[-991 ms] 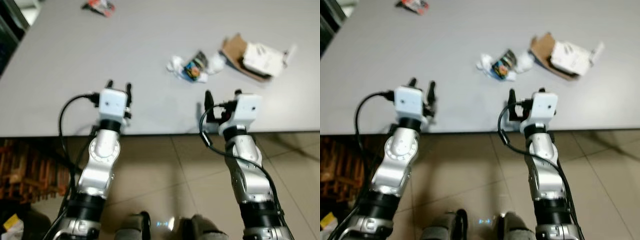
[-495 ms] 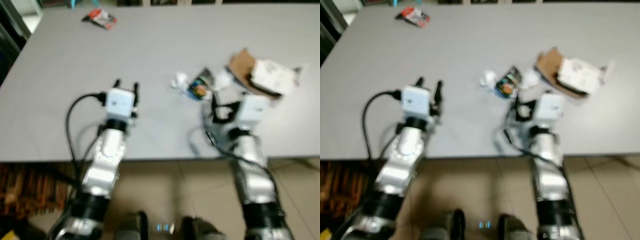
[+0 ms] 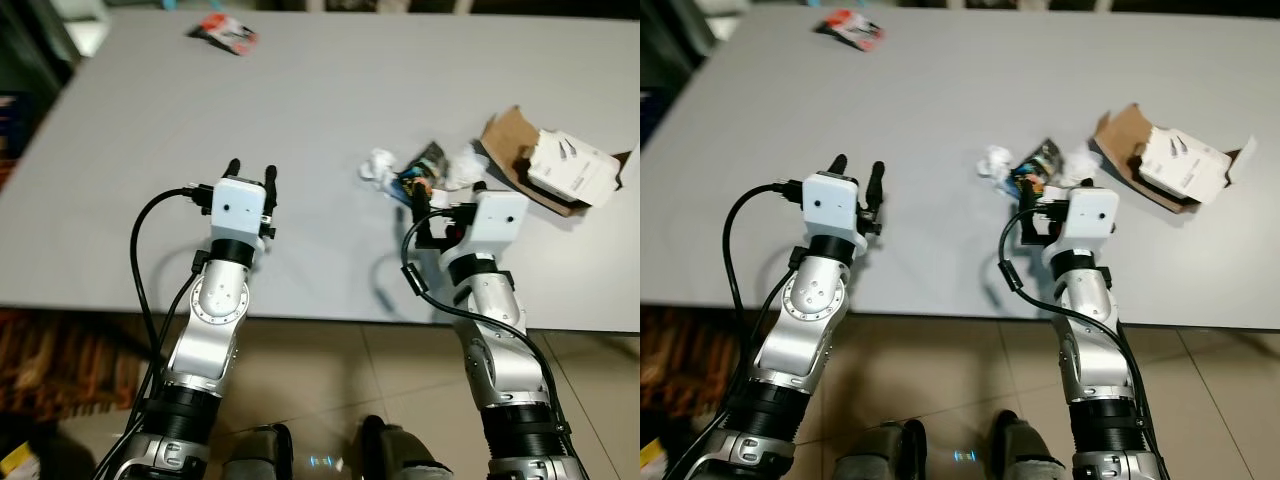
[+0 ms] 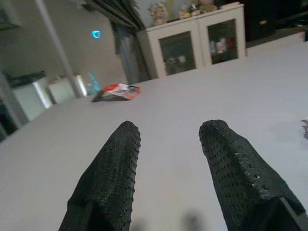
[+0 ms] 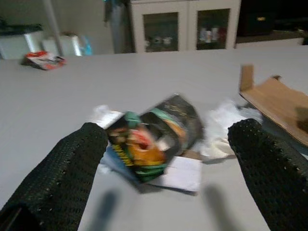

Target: Picking trash to rubbish bin

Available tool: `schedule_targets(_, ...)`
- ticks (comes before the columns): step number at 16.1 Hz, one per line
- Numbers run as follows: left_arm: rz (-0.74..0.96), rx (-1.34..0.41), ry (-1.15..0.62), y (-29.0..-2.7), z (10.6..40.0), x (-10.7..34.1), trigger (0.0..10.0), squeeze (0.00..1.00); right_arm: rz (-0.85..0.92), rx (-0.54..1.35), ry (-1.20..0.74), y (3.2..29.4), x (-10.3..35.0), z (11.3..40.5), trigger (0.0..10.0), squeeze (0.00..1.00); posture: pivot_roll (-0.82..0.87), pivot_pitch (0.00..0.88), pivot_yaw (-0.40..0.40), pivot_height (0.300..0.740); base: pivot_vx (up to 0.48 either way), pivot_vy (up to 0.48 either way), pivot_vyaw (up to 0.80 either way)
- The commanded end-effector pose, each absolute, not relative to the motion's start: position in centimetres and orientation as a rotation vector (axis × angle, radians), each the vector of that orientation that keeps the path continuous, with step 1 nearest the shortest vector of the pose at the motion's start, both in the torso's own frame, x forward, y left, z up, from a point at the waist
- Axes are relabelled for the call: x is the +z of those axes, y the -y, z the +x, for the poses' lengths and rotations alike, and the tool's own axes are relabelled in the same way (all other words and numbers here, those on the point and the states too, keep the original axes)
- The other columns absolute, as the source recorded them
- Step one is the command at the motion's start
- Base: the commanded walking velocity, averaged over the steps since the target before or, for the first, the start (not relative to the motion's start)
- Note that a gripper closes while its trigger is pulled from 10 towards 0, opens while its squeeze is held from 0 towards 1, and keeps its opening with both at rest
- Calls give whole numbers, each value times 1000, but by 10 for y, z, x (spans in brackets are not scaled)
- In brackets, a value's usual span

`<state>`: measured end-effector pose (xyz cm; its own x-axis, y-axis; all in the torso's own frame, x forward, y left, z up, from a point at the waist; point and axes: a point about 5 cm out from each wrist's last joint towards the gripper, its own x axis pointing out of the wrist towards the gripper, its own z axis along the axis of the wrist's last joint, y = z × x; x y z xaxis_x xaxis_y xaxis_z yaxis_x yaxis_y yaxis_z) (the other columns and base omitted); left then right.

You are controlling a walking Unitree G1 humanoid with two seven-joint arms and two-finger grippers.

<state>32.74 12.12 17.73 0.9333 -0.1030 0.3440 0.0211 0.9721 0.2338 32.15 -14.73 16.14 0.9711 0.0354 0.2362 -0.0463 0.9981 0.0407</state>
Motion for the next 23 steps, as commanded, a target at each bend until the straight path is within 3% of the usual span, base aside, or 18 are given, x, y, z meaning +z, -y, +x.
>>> schedule_targets(1,230,-75,360,-120,325,176,10000,0,54,27,235,151,162,320,10000,0,-16,245,30,740,0,-480,0)
schedule_targets(8,234,-67,358,-121,325,176,10000,0,53,28,232,151,162,319,10000,0,-15,250,28,740,0,-459,0)
schedule_targets(15,234,-62,353,-121,326,175,10000,0,51,28,227,151,161,319,10000,0,-16,252,26,740,0,0,0)
schedule_targets(23,239,-51,352,-122,326,175,10000,0,52,36,225,150,161,320,10000,0,-14,246,24,740,0,-480,0)
